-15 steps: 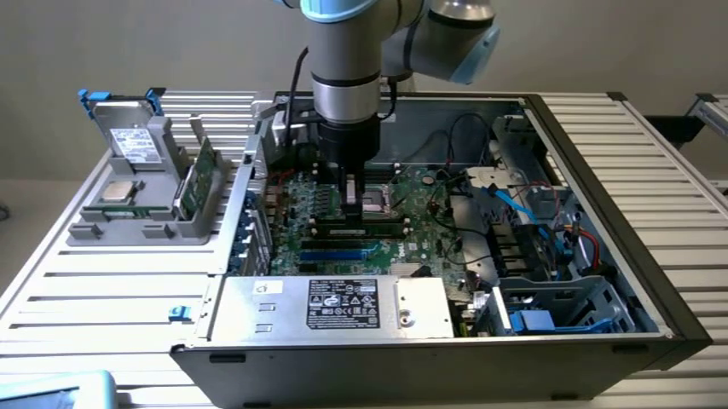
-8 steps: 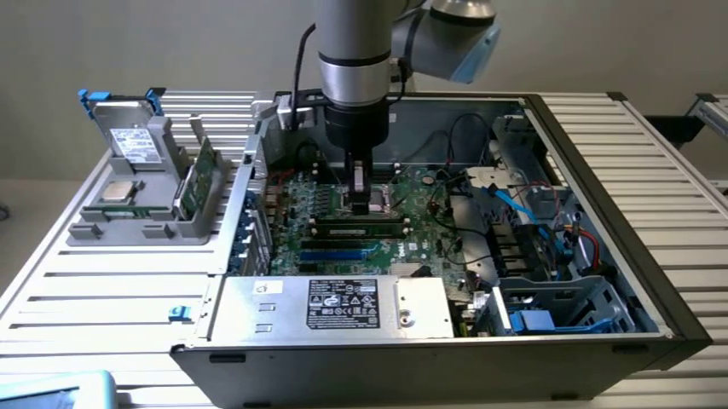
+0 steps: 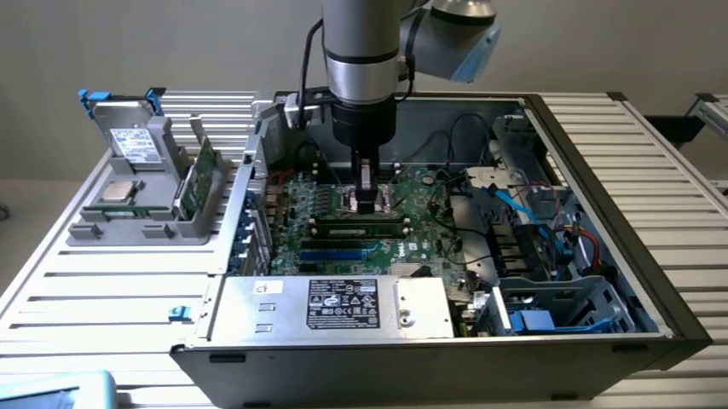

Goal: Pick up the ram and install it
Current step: 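Press down the ram until it locks into place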

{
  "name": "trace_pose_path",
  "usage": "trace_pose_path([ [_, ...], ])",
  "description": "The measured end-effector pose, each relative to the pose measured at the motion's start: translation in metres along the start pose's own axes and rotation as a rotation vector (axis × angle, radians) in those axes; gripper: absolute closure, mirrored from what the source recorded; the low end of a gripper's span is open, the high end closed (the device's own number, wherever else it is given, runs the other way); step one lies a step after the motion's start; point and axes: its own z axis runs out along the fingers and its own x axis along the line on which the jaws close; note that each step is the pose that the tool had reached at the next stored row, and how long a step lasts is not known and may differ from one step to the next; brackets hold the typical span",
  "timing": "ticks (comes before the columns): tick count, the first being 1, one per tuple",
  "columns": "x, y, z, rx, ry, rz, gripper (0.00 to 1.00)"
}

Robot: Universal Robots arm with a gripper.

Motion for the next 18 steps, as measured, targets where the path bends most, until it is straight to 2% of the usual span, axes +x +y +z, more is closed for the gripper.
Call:
trace_pose_path([
  [8,0.0,0.0,-0.0001,-0.0006,0.0003,0.006,0.89],
  [18,0.0,-0.0001,-0.0001,-0.0126,0.0077,0.152,0.89],
])
